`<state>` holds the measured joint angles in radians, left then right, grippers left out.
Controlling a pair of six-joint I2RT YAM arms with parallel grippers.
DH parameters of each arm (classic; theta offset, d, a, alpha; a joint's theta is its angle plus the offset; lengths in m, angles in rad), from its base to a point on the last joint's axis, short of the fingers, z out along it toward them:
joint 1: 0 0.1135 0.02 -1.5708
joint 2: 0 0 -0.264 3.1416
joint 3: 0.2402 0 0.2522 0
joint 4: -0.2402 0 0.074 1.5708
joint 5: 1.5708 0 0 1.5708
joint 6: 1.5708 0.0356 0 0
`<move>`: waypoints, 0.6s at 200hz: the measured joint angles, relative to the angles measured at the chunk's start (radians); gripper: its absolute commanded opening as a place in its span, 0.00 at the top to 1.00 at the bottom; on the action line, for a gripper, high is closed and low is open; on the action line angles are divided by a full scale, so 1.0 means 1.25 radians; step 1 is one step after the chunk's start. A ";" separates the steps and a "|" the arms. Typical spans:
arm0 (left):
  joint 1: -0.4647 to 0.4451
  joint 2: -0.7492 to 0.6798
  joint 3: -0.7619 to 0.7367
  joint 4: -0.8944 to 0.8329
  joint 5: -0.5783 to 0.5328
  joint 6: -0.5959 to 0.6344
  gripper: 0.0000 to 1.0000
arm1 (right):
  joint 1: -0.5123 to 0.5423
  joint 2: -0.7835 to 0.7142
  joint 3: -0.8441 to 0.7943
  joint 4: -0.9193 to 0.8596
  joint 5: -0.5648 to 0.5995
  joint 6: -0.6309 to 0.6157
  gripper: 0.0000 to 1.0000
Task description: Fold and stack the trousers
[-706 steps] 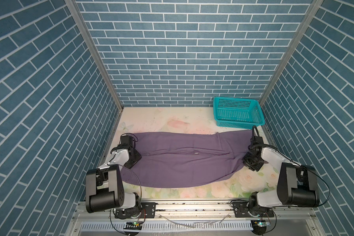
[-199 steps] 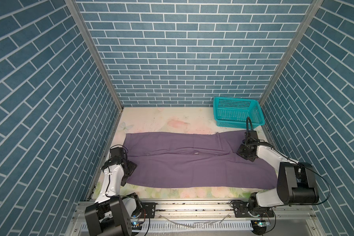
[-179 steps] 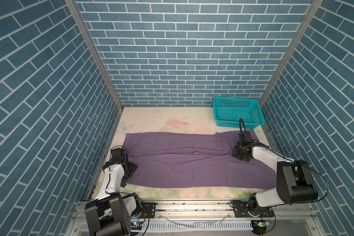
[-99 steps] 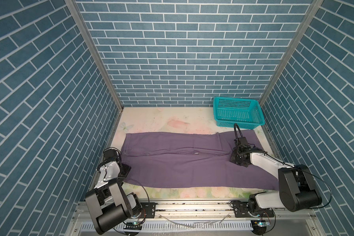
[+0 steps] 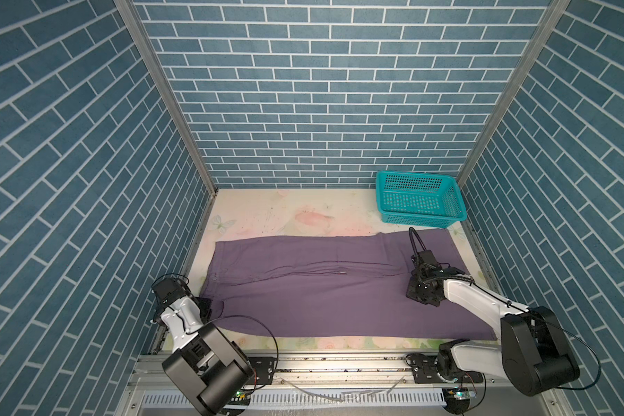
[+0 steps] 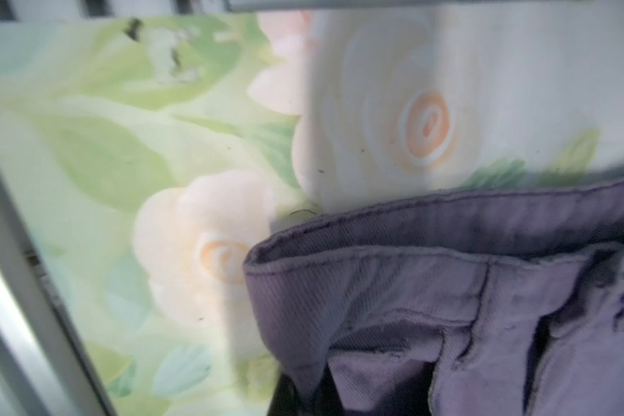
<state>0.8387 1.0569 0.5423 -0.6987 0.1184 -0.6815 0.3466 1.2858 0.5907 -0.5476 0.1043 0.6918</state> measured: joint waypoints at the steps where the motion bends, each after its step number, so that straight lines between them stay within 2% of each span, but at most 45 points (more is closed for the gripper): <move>1: 0.001 -0.002 0.000 -0.002 -0.001 0.000 1.00 | 0.002 0.001 0.001 -0.001 0.000 0.000 1.00; 36: 0.053 -0.077 0.044 -0.059 -0.013 0.001 1.00 | 0.074 0.048 0.055 -0.034 0.017 0.000 1.00; 47: 0.061 -0.067 0.058 -0.062 -0.005 0.008 0.81 | 0.094 0.063 0.078 -0.038 0.024 0.000 1.00; 69: 0.065 -0.034 0.062 -0.056 0.023 0.018 0.58 | 0.112 0.087 0.108 -0.037 0.025 0.000 1.00; 91: 0.067 -0.020 0.057 -0.050 0.042 0.025 0.55 | 0.112 0.106 0.115 -0.038 0.024 0.000 1.00; 120: 0.068 -0.021 0.054 -0.045 0.052 0.031 0.39 | 0.089 0.107 0.115 -0.056 0.017 -0.001 1.00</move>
<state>0.9234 1.0309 0.6098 -0.7555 0.1833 -0.6426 0.4576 1.4189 0.7345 -0.6174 0.1261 0.6907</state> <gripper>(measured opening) 0.555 0.044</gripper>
